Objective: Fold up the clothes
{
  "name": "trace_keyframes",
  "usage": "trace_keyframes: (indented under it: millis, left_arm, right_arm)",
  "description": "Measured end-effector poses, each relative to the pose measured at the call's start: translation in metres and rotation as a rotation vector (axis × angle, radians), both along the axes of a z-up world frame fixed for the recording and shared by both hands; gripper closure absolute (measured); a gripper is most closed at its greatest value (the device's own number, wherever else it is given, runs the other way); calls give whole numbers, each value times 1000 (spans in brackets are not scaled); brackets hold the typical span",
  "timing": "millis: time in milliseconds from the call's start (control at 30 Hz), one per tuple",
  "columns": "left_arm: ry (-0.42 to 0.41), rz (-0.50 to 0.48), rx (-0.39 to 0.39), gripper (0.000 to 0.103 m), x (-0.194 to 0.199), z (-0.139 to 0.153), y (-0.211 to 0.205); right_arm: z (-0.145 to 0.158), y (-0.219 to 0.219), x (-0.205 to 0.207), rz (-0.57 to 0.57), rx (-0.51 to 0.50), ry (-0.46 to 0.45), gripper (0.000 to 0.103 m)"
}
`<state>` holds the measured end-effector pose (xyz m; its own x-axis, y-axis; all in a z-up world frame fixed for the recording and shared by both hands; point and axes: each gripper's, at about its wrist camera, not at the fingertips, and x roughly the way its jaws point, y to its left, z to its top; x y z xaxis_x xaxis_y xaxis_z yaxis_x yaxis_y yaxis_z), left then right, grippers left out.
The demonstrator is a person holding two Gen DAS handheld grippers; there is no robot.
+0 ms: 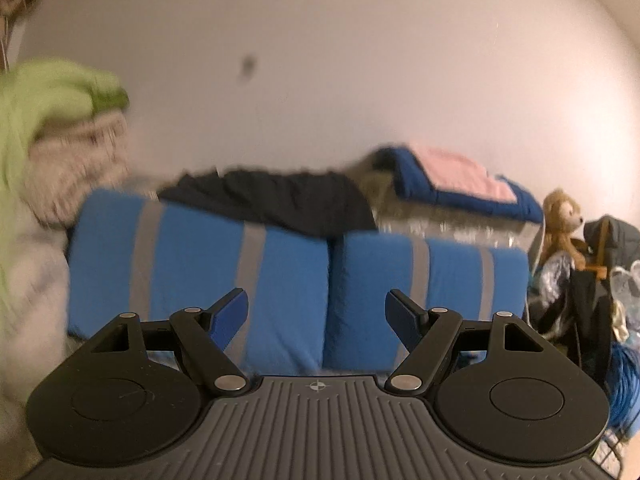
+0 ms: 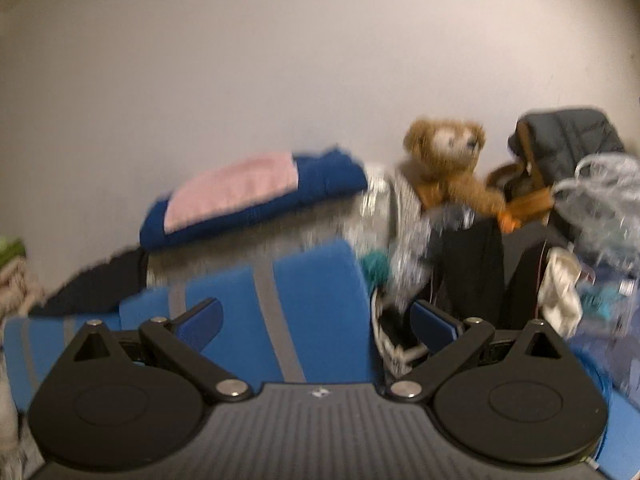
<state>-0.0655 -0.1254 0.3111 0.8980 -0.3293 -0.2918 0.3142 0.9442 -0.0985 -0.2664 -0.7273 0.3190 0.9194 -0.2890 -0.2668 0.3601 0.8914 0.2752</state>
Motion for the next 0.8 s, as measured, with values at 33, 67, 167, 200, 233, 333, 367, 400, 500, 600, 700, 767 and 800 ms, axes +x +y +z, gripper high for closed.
trace_keyframes:
  millis: [33, 67, 167, 200, 233, 333, 367, 400, 500, 600, 700, 767, 800]
  left_arm:
    - [10, -7, 3, 28, 3, -9, -7]
    - [21, -14, 7, 28, 5, -18, -14]
    - [51, -36, 17, 28, 14, -44, -35]
    - [62, -43, 20, 28, 16, -53, -42]
    - [72, -51, 24, 28, 19, -62, -49]
    - [103, -72, 34, 28, 27, -89, -70]
    - [113, -80, 37, 28, 30, -97, -77]
    - [123, -87, 41, 28, 33, -106, -84]
    - [145, -97, 51, 28, 39, -135, -100]
    - [202, -77, 25, 28, 43, -168, -101]
    - [245, -77, 31, 28, 40, -198, -98]
    - [248, -81, 49, 28, 38, -212, -94]
    - [253, -81, 58, 28, 37, -218, -92]
  right_arm:
    - [-11, 3, 5, 13, 8, 21, 0]
    - [-22, 6, 10, 27, 17, 41, 0]
    - [-53, 14, 25, 63, 38, 103, 0]
    - [-62, 17, 29, 69, 41, 124, 0]
    - [-71, 20, 33, 76, 44, 145, 0]
    - [-89, 25, 44, 92, 55, 188, 0]
    - [-95, 25, 47, 94, 59, 200, 0]
    - [-101, 25, 49, 95, 64, 212, 0]
    - [-120, 25, 57, 96, 82, 250, 0]
    - [-140, 23, 65, 96, 109, 288, 0]
    - [-162, 19, 75, 100, 138, 330, 0]
    - [-176, 17, 82, 105, 153, 354, 1]
    - [-183, 16, 85, 107, 160, 366, 1]
